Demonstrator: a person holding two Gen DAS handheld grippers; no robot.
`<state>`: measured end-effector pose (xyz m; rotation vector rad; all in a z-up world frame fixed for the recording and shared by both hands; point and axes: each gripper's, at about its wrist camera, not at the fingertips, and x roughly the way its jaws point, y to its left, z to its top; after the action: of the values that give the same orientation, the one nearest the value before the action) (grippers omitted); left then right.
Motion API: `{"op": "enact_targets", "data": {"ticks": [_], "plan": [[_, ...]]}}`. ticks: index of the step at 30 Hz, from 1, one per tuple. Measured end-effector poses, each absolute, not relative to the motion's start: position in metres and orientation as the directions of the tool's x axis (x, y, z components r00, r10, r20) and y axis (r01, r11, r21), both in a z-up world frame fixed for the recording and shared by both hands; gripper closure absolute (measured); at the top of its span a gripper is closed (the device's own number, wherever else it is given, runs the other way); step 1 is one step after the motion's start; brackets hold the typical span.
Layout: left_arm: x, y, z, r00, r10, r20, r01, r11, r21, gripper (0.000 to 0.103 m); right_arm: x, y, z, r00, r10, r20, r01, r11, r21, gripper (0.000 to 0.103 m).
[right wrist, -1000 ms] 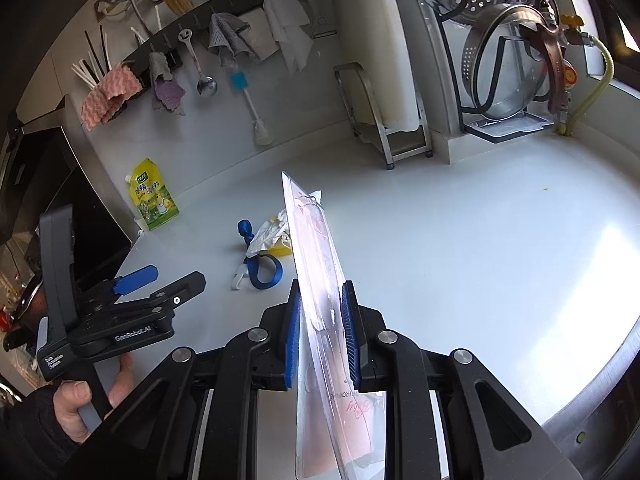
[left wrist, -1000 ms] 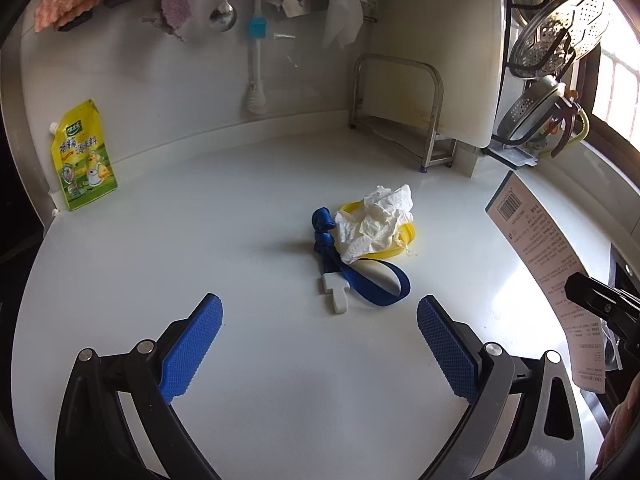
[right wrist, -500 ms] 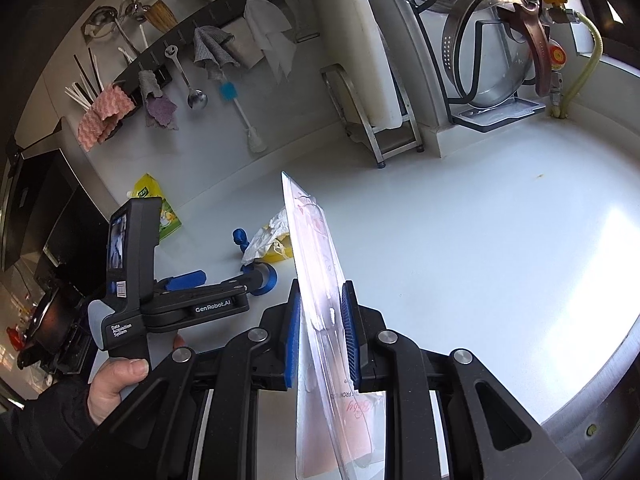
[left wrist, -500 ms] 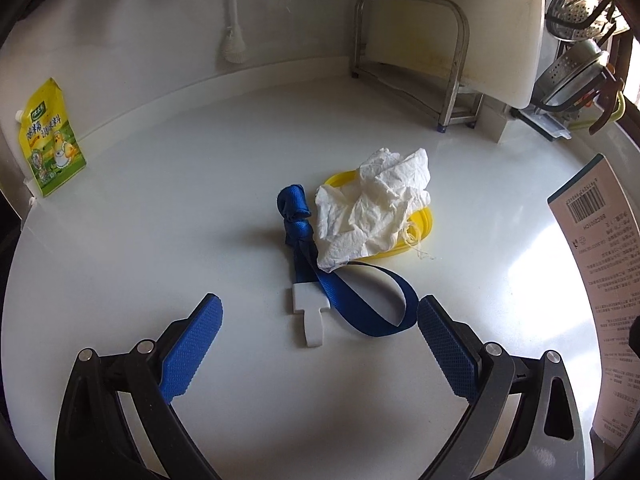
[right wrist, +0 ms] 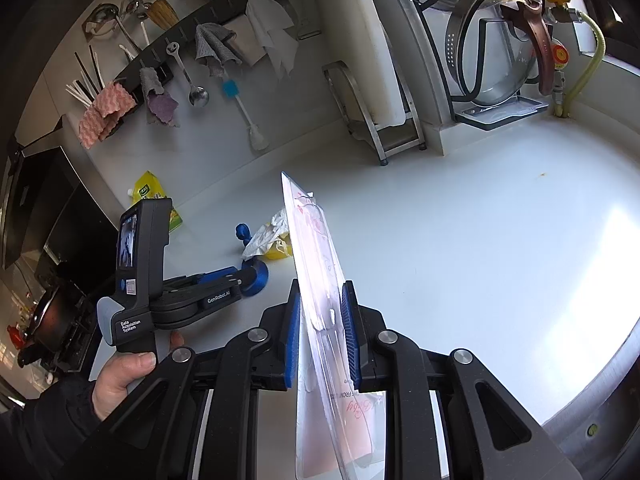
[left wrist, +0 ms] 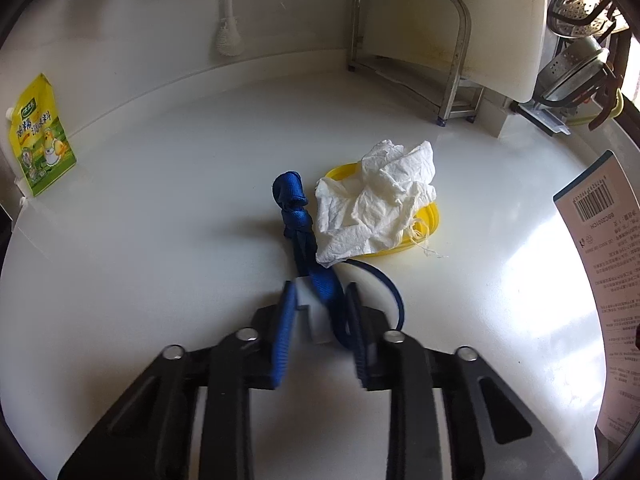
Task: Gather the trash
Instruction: 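Grasp the white clip of the blue lanyard with the left gripper while the right gripper holds the sleeve, then carry the lanyard with the left gripper and the sleeve with the right gripper over the basket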
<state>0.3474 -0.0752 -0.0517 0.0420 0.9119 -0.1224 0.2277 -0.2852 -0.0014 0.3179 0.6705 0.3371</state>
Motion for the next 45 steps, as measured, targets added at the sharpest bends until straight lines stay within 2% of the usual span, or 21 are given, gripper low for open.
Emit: {"op": "enact_targets", "data": {"ticks": [21, 31, 45], "plan": [[0.223, -0.035, -0.009, 0.741, -0.14, -0.657, 0.163, 0.986, -0.026, 0.083, 0.202, -0.256, -0.004, 0.736, 0.398, -0.548, -0.224, 0.907, 0.357, 0.084], [0.148, -0.03, 0.0, 0.774, -0.163, -0.612, 0.208, 0.978, 0.002, 0.083, 0.131, -0.233, -0.006, 0.762, 0.328, -0.558, -0.176, 0.935, 0.309, 0.084], [0.054, -0.025, -0.015, 0.765, -0.205, -0.611, 0.254, 0.967, -0.008, 0.083, 0.006, -0.208, -0.03, 0.771, 0.224, -0.597, -0.078, 0.962, 0.26, 0.084]]}}
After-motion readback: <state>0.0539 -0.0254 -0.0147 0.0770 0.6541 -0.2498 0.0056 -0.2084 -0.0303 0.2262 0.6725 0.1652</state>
